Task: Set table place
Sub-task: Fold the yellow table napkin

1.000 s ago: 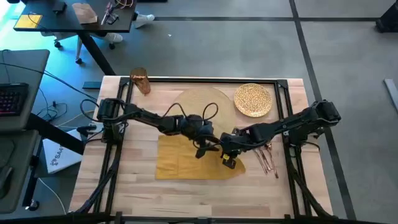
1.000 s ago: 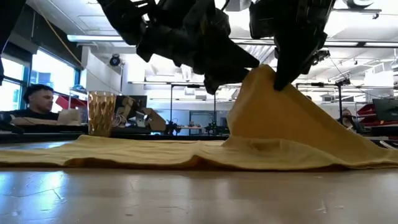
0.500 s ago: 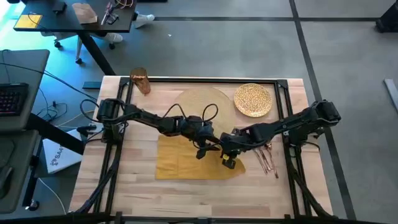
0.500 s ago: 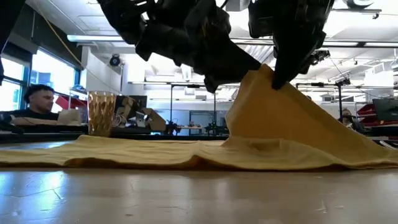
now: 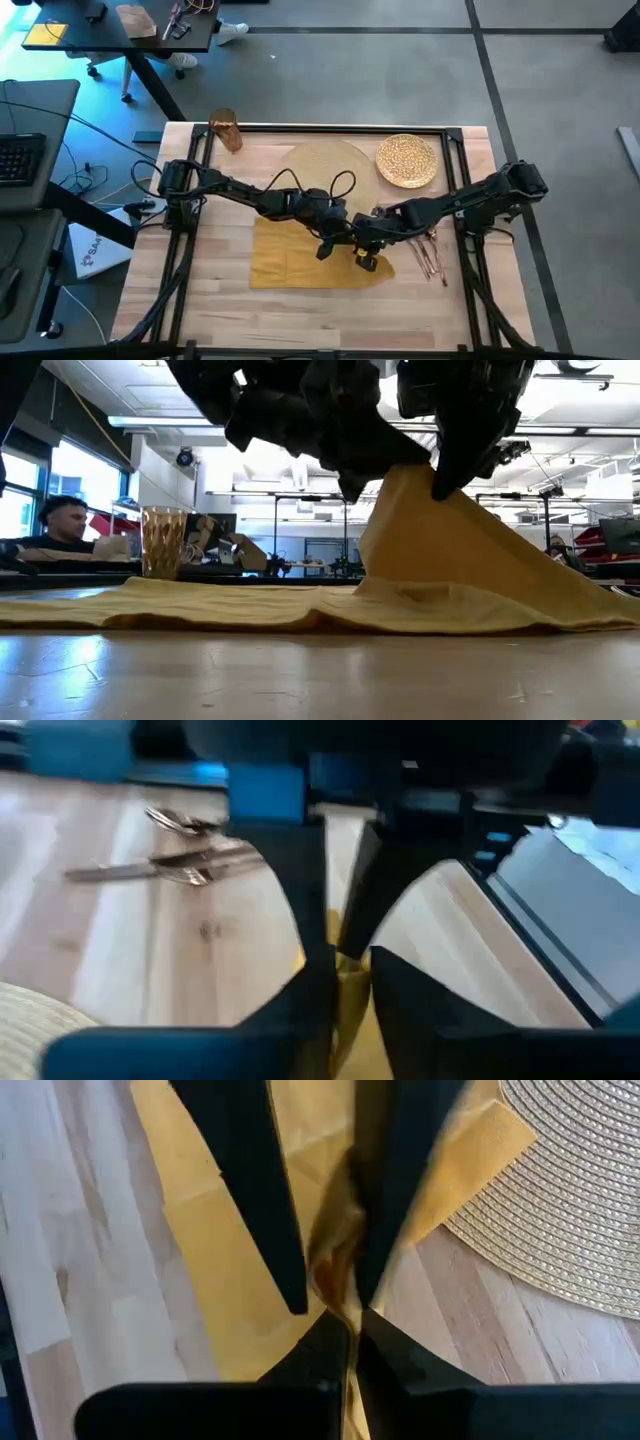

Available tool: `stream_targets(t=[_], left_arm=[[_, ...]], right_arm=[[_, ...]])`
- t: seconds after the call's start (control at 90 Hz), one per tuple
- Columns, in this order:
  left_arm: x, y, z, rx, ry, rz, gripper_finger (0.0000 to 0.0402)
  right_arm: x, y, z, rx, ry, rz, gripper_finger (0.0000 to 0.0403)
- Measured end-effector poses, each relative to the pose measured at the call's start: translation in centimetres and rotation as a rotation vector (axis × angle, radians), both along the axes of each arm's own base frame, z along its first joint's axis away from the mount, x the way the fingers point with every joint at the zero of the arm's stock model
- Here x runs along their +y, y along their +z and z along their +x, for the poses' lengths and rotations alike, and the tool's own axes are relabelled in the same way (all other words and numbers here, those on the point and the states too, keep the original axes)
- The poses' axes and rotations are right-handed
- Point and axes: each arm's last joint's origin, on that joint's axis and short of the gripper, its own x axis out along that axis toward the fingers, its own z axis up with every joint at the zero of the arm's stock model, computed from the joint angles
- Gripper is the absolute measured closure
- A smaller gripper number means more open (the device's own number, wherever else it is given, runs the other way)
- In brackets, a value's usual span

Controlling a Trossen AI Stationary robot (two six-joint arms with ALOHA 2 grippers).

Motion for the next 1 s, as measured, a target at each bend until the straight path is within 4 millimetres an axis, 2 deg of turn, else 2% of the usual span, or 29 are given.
stream_targets(t=[0.489,0.578,0.7,0.867,1.0], left_arm=[[0.1,-0.4,-0.5,0.086,0.034,0.048,0.0401],[0.2,-0.3,-0.8,0.112,0.032,0.079,0.0401],[0.2,-0.1,-1.2,0.133,0.025,0.085,0.0401],[0.2,-0.1,-1.4,0.157,-0.001,0.092,0.0401],[0.2,0.2,-1.6,0.159,-0.023,0.079,0.0401]], right_arm=[[-0.1,0.1,-0.4,0.027,-0.028,0.015,0.0394],[0.0,0.5,-1.0,0.05,-0.063,0.036,0.0365],[0.7,0.4,-2.1,0.071,-0.119,0.045,0.0301],[1.9,-2.5,-4.2,0.149,-0.208,0.049,0.0219],[2.4,-5.0,-5.5,0.156,-0.202,0.063,0.0197]])
